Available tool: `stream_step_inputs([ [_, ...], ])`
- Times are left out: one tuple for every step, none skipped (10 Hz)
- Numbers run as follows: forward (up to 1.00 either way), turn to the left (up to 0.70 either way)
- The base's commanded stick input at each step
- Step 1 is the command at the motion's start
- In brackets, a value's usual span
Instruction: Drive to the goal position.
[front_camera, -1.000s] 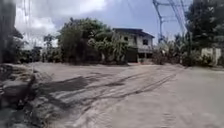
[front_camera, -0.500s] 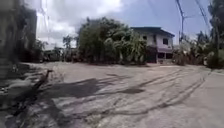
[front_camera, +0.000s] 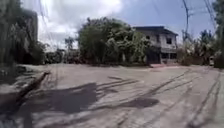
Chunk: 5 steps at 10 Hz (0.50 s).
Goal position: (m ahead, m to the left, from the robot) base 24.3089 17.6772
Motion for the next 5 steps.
stream_step_inputs([
  [1.00,0.10],
  [1.00,0.00],
  [1.00,0.00],
  [1.00,0.00],
  [1.00,0.00],
])
